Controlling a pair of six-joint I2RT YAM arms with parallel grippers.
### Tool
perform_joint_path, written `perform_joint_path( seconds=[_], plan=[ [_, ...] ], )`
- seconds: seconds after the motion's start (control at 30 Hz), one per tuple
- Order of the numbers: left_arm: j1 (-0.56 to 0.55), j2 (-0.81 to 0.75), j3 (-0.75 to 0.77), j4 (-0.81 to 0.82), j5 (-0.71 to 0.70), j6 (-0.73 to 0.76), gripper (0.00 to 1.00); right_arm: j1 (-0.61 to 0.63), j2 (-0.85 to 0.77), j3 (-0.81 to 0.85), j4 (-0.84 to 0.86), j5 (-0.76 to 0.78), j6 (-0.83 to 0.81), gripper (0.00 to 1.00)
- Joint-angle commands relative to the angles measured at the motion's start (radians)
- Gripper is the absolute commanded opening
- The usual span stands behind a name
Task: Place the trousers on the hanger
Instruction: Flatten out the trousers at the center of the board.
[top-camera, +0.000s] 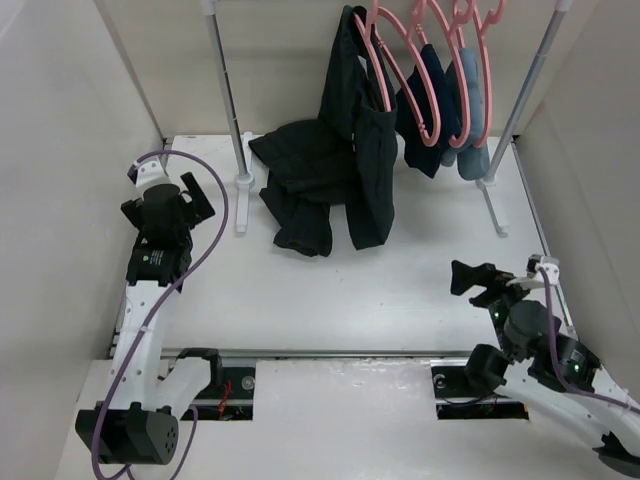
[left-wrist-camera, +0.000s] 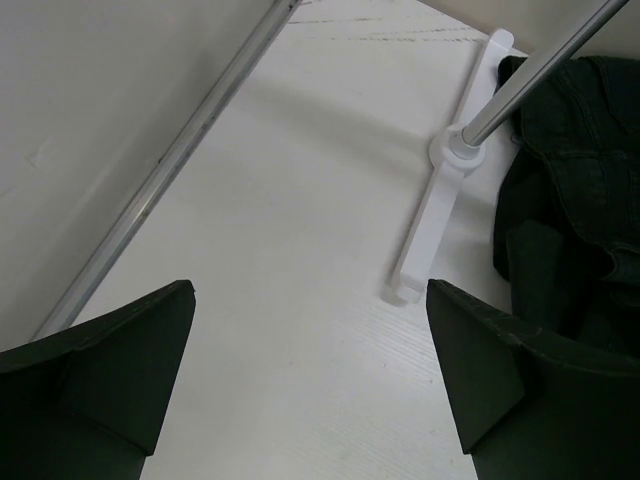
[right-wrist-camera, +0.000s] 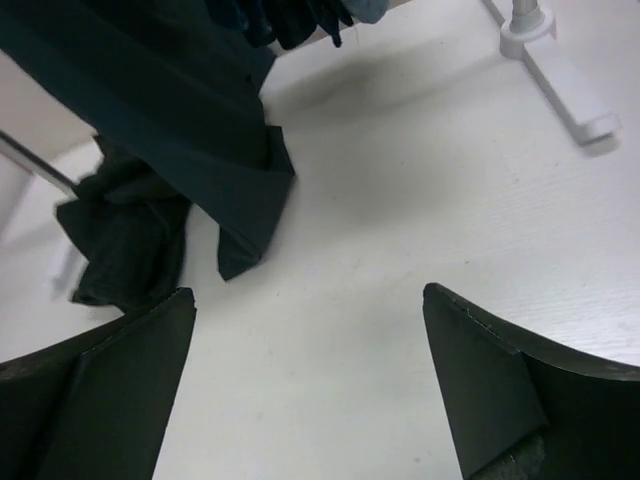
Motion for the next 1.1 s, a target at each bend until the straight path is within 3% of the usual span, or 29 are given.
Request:
perform_joint_path(
  seconds=[0.0, 0.1, 0.13, 0.2, 0.23, 0.37, 0.53, 0.67, 0.83, 0.97, 1.0, 1.07],
  plan=[
    [-0.003, -0.006, 0.051, 0.013, -0.027, -0.048, 1.0, 0.005, 0.158, 0.091, 0.135, -0.093, -0.181, 1.0],
    [-0.003, 0.015, 0.077, 0.002, 0.019, -0.012, 1.0, 0.005, 0.395, 0.242, 0.192, -0.21, -0.33, 1.0],
    [-0.003, 0.015, 0.077, 0.002, 0.038, 0.002, 1.0, 0.005, 0.601, 0.299, 0.192, -0.243, -0.429, 1.0],
    [-0.003, 0.015, 0.077, -0.007, 0.105, 0.063, 1.0, 0.005, 0.827, 0.506, 0.151, -0.343, -0.523, 1.0],
    [-0.003, 0.015, 0.077, -0.007, 0.125, 0.076, 1.0, 0.005, 1.045, 0.584, 0.084, -0.363, -0.583, 1.0],
    [-0.003, 0.015, 0.077, -0.016, 0.13, 0.1, 1.0, 0.052, 1.418, 0.844, 0.057, -0.42, -0.724, 1.0],
    [0.006, -0.005, 0.033, -0.007, 0.03, 0.145, 1.0, 0.053, 1.647, 0.918, 0.263, -0.59, -0.791, 1.0],
    [0.029, -0.005, 0.022, 0.002, 0.021, 0.154, 1.0, 0.053, 1.996, 1.238, 0.125, -0.623, -0.763, 1.0],
    [0.029, -0.005, 0.022, 0.002, -0.01, 0.163, 1.0, 0.043, 2.204, 1.44, 0.024, -0.601, -0.665, 0.97],
    [0.038, -0.005, 0.022, 0.002, -0.033, 0.163, 1.0, 0.031, 2.278, 1.495, -0.059, -0.551, -0.608, 0.67],
    [0.038, -0.005, 0.022, 0.002, -0.033, 0.163, 1.0, 0.031, 2.287, 1.506, -0.076, -0.564, -0.608, 0.43],
    [0.047, 0.004, 0.031, 0.002, -0.045, 0.163, 1.0, 0.031, 2.287, 1.506, -0.067, -0.615, -0.597, 0.14]
  ],
)
